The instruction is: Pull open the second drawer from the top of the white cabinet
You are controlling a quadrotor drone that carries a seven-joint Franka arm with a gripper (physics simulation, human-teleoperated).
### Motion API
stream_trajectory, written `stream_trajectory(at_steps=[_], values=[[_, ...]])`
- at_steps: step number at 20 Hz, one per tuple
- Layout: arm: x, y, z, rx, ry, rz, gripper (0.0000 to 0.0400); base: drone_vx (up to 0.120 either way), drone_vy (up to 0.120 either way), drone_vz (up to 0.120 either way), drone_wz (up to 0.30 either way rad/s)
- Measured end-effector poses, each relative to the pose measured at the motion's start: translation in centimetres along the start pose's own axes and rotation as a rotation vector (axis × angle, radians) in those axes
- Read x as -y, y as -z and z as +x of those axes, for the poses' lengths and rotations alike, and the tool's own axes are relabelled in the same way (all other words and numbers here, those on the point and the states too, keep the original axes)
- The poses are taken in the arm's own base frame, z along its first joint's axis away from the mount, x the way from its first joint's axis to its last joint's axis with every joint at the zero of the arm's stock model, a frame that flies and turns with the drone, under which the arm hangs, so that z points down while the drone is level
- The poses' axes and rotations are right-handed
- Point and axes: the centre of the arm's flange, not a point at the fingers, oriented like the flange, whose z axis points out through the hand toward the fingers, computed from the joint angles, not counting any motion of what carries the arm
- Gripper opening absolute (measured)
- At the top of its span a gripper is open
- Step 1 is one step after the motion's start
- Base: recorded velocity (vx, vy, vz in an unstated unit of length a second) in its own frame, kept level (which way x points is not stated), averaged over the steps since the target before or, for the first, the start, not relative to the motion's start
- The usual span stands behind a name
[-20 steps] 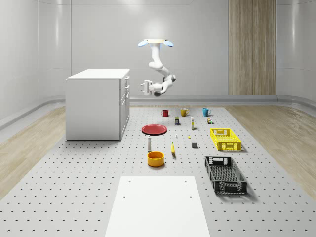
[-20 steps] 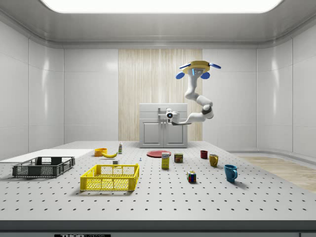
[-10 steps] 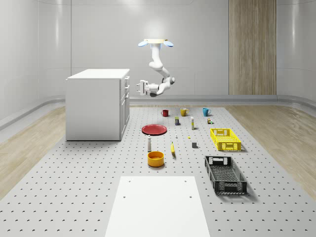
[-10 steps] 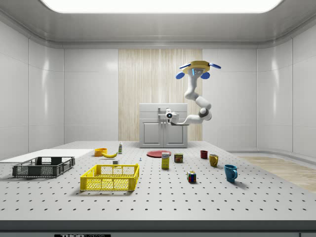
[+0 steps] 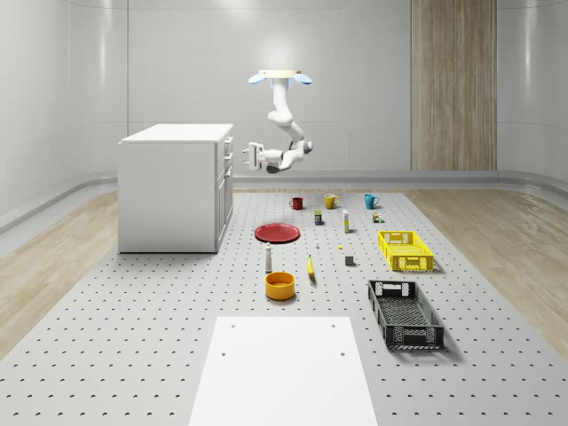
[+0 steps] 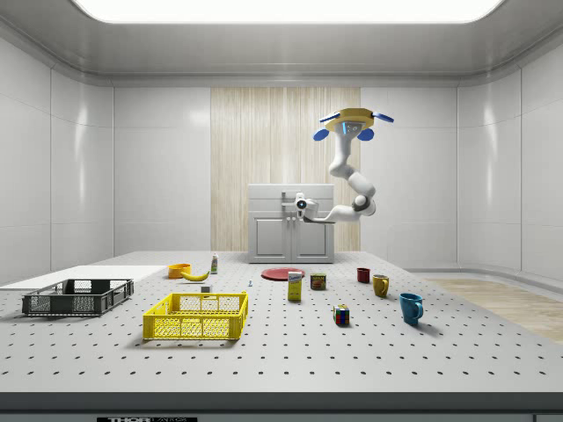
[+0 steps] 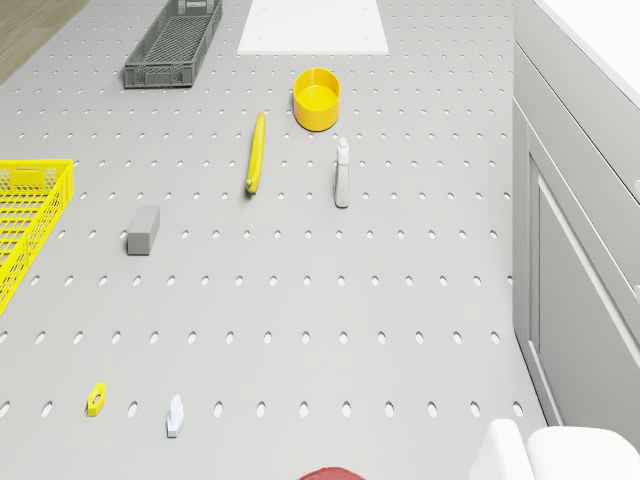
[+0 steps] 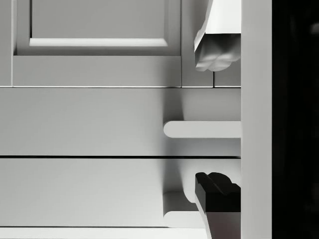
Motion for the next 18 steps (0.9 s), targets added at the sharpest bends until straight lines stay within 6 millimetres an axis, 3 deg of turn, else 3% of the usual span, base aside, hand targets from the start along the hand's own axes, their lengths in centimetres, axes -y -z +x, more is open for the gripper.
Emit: stream_trajectory(at_steps=[5, 18], values=[[0.1, -1.4, 0.5, 0.0, 0.0, 0.0, 0.03, 0.0, 0.0, 0.0, 0.0], [3.1, -3.2, 3.7, 0.0, 0.0, 0.0, 0.03, 0.0, 0.0, 0.0, 0.0]])
